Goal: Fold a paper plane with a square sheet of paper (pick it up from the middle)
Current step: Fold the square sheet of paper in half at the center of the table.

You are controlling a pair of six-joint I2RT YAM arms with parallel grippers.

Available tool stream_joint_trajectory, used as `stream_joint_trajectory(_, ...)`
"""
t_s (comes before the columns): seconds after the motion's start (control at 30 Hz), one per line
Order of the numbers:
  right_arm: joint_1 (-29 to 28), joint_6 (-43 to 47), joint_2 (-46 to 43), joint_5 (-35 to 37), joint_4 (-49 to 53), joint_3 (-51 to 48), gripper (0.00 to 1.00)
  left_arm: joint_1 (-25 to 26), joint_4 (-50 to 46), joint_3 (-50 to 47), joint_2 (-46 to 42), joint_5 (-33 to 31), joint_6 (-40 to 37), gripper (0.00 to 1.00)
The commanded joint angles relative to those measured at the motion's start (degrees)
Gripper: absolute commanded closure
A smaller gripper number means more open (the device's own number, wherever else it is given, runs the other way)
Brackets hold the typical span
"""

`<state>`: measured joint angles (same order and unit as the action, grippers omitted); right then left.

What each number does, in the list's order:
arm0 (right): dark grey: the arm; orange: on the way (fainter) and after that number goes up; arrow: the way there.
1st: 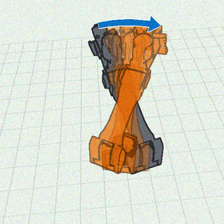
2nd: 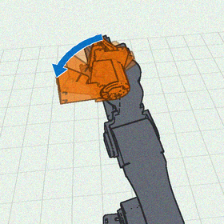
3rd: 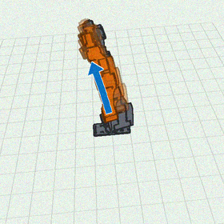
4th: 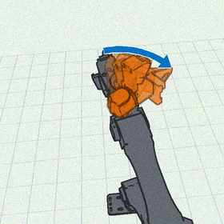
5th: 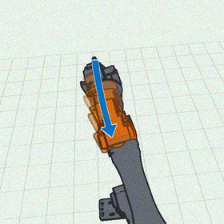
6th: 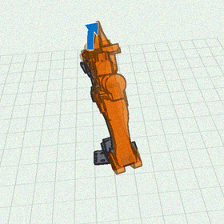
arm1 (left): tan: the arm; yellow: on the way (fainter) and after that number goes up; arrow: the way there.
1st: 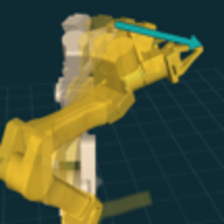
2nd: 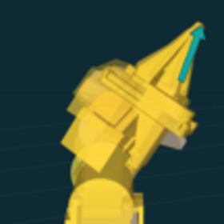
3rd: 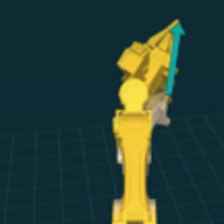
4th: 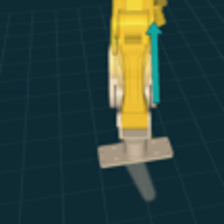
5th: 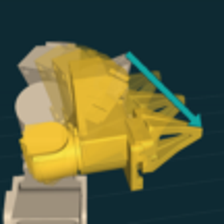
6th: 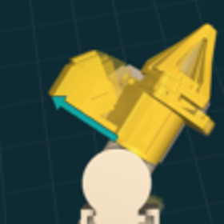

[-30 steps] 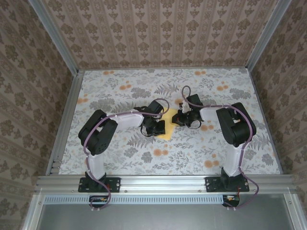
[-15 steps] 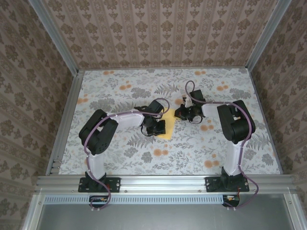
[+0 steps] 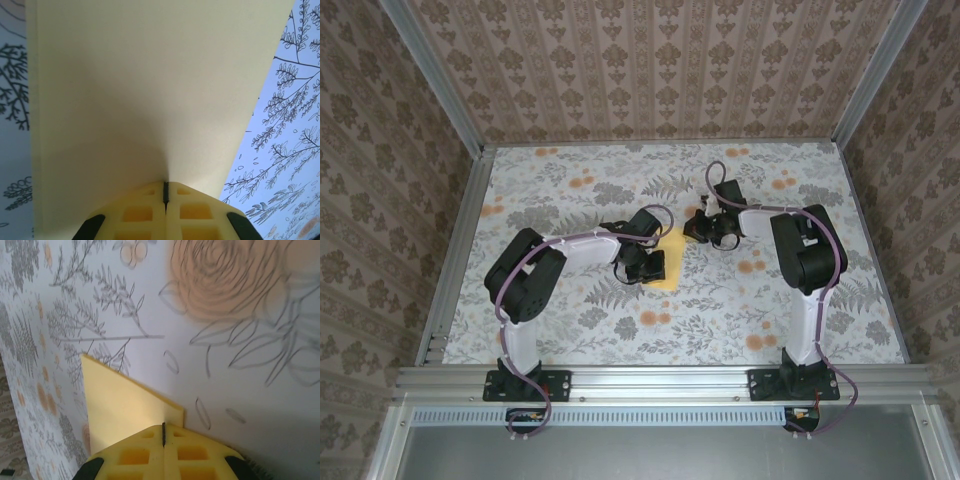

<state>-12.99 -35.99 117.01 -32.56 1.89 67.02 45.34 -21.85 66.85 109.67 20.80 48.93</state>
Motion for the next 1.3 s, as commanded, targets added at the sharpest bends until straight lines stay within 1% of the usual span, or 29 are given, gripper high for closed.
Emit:
stream_joint_trajectory(0.0, 1.28, -0.32, 2.58, 4.43, 0.78, 2.18, 0.97, 0.01, -5.41, -0.89, 1.69, -0.84, 0.18, 0.96)
stream_joint_trajectory(0.27, 1.75, -0.35, 3.23, 5.67, 2.07, 3.95, 0.97, -0.01, -5.07, -1.11, 1.45, -0.57, -0.13, 0.97)
stream_joint_trajectory(0.5, 2.02, 1.11, 1.09, 6.91, 5.58, 7.80, 0.97, 0.01, -5.12, -0.56, 1.43, -0.58, -0.67, 0.97)
stream_joint_trajectory(0.63, 1.68, 1.35, -1.93, 7.16, 6.96, 6.94, 0.96, -0.02, -4.90, 0.91, 0.79, -1.05, -1.80, 0.94)
stream_joint_trajectory(0.73, 0.58, 1.79, -5.85, 8.12, 7.95, 3.73, 0.93, -0.16, -4.60, 3.30, -1.35, -2.13, -3.50, 0.86)
stream_joint_trajectory(0.87, -2.13, 2.89, -10.09, 11.64, 11.11, -0.03, 0.88, -1.23, -3.04, 4.69, -5.82, -2.42, -4.20, 0.70)
stream_joint_trajectory(0.93, -4.09, 3.15, -11.37, 13.56, 12.31, -1.50, 0.83, -2.46, -2.79, 3.79, -8.00, -2.97, -4.12, 0.63)
stream_joint_trajectory(1.07, -7.50, 3.83, -10.91, 16.31, 15.11, -1.14, 0.76, -5.72, -2.35, -0.85, -10.97, -3.43, -3.28, 0.54)
stream_joint_trajectory(1.17, -9.41, 4.45, -9.00, 16.41, 16.52, 0.84, 0.75, -7.96, -0.75, -4.92, -12.18, -1.48, -2.29, 0.49)
stream_joint_trajectory(1.27, -10.52, 4.69, -6.64, 15.87, 17.16, 3.11, 0.74, -8.78, 0.40, -7.34, -12.79, 0.41, -1.82, 0.45)
